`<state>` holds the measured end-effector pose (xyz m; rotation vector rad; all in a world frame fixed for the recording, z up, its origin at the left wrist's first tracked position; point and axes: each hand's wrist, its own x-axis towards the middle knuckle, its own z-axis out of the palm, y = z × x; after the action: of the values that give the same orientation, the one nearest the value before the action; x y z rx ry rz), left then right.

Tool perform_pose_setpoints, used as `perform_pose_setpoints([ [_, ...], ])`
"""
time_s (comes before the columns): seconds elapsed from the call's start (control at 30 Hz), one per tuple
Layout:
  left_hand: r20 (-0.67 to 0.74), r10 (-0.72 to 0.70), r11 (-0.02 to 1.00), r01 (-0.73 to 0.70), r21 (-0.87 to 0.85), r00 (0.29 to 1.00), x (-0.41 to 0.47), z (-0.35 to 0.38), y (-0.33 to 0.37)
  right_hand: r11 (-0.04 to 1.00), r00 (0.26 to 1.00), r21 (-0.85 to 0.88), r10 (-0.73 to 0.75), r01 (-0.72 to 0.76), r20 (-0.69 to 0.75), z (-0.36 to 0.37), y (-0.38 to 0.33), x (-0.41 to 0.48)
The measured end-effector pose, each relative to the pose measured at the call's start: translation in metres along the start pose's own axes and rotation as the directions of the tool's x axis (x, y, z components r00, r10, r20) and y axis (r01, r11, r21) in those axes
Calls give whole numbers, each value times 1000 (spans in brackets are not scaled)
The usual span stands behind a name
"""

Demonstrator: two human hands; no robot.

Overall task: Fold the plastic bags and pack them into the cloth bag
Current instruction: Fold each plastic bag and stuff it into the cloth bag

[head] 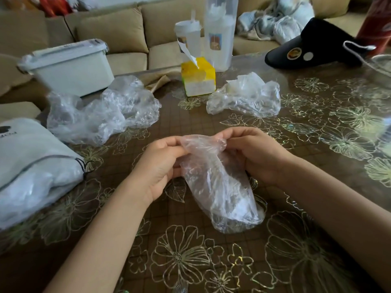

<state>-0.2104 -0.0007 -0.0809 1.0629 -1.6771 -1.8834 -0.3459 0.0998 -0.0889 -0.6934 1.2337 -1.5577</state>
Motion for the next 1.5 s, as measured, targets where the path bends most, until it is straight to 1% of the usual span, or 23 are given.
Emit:
perform_pose_setpoints([
  [0.07,22,-12,997,14,-76,1000,-1,0,3,1000,1000,7,11,-11,-8,0,-1,-1],
  [0.13,75,-48,985,60,-163,996,-3,0,5,1000,1000,-7,18,-18,-21,0,-1,-1],
  [0.2,141,-96,974,122,-191,985,-3,-1,6,1000,999,-12,23,-23,-33,1,-1,-1],
  [0.27,215,-123,979,154,-137,969,-4,-2,8,1000,999,-4,18,-18,-32,2,-1,-1],
  [0.33,290,-121,988,145,-62,949,-7,-1,8,1000,999,-23,18,-19,-29,2,0,-1],
  [0.37,298,-117,991,133,-32,947,-8,0,7,999,999,-44,21,-23,-38,2,-1,-1],
  [0.4,277,-110,993,117,-9,955,-9,1,6,998,998,-60,23,-26,-54,2,0,-1],
  [0.43,225,-99,995,101,6,969,-8,2,4,998,997,-53,24,-28,-69,2,-1,0],
  [0.5,110,-54,998,51,29,992,-7,2,1,997,994,55,55,-50,-93,4,-3,1],
  [0.53,77,-25,999,23,34,997,-6,3,1,993,993,101,74,-64,-93,4,-4,1],
  [0.57,56,3,999,-5,38,998,-6,3,0,991,993,108,88,-79,-78,4,-5,1],
  [0.7,12,95,993,-96,66,995,-6,2,1,987,986,-115,127,-115,108,5,-10,-5],
  [0.73,12,104,992,-105,69,994,-5,2,1,981,985,-155,136,-118,111,5,-9,-4],
  [0.8,21,116,991,-118,67,993,-6,2,1,971,986,-202,149,-132,72,1,-7,-3],
  [0.9,24,130,990,-131,48,991,-6,2,3,973,987,-176,157,-147,42,-2,-6,-1],
  [1.0,48,105,994,-106,22,993,-6,0,3,984,990,-111,141,-138,25,-3,-4,0],
  [1.07,84,57,998,-60,32,995,-6,0,3,991,992,-48,122,-122,5,-2,-3,1],
  [1.13,94,13,998,-19,61,996,-5,1,1,994,995,-22,103,-103,-5,0,-2,2],
  [1.3,21,-10,994,7,110,1000,-2,0,0,995,1000,-100,16,-18,-19,-1,3,4],
  [1.4,-18,-54,998,54,30,998,0,0,0,995,998,-84,-54,52,-19,0,3,4],
  [1.5,27,-79,995,81,-65,996,-2,0,2,994,997,-80,-80,79,-10,-1,1,3],
])
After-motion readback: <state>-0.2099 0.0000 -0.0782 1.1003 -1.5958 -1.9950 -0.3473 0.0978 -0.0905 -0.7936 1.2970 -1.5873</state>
